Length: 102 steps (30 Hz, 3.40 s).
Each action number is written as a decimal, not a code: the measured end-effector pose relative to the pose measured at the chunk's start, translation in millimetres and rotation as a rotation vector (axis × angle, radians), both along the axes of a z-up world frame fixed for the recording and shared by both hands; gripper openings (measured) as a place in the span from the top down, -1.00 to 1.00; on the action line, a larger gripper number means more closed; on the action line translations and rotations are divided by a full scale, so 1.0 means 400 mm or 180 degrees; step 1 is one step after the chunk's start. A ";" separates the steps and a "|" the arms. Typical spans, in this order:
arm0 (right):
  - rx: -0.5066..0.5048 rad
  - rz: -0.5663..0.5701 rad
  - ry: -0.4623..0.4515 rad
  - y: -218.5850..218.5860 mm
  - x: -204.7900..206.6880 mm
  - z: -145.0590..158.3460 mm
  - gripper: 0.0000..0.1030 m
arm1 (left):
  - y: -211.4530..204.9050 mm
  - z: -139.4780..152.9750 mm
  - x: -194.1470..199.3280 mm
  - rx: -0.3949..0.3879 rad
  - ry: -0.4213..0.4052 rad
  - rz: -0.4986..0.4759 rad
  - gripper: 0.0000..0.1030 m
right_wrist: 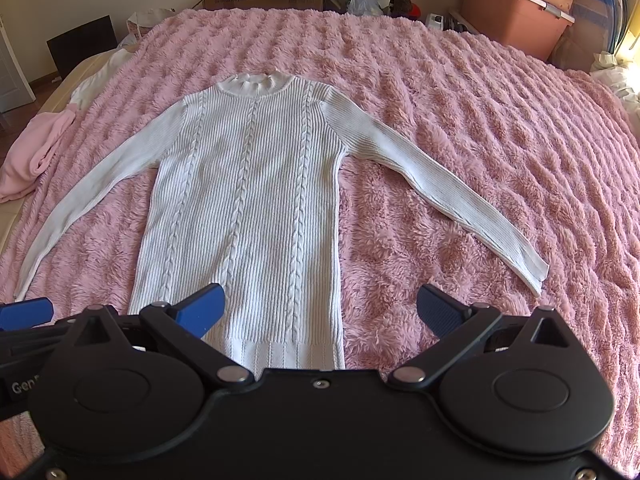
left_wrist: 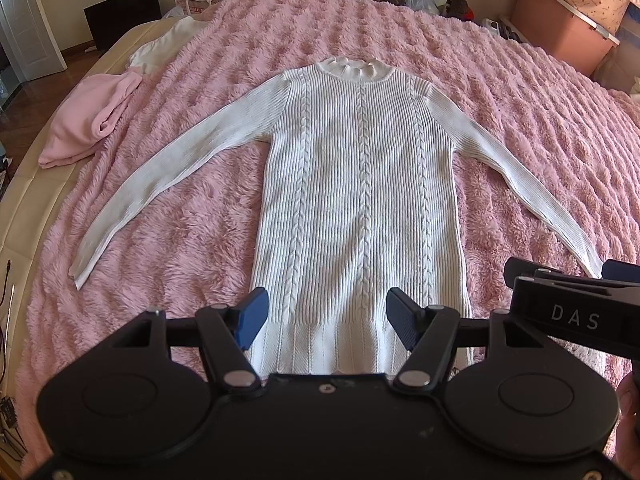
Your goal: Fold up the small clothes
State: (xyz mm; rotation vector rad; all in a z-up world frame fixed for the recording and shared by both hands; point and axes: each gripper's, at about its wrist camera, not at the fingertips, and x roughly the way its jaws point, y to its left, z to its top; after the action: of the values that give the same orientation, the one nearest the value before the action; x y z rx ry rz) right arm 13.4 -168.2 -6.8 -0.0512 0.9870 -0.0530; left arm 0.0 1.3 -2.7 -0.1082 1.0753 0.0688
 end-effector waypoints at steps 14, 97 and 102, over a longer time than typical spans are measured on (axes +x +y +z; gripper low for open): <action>0.0008 -0.0007 0.0015 -0.004 0.003 0.003 -1.00 | -0.001 -0.010 -0.002 -0.0011 0.0017 0.0000 -0.33; 0.1424 -0.3041 -0.1812 -0.699 0.221 -0.355 0.83 | -0.486 -0.464 0.889 -0.0570 -0.0341 -0.1305 -0.33; 0.1544 -0.2646 -0.2075 -0.616 0.320 -0.265 0.83 | -0.311 -0.414 0.812 -0.0540 -0.0406 -0.1004 -0.33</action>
State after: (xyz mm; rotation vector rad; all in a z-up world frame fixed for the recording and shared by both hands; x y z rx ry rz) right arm 141.4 -414.8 -113.0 0.7819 0.2928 -0.5546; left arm 324.7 -123.1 -168.3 -0.0933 0.9584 -0.3103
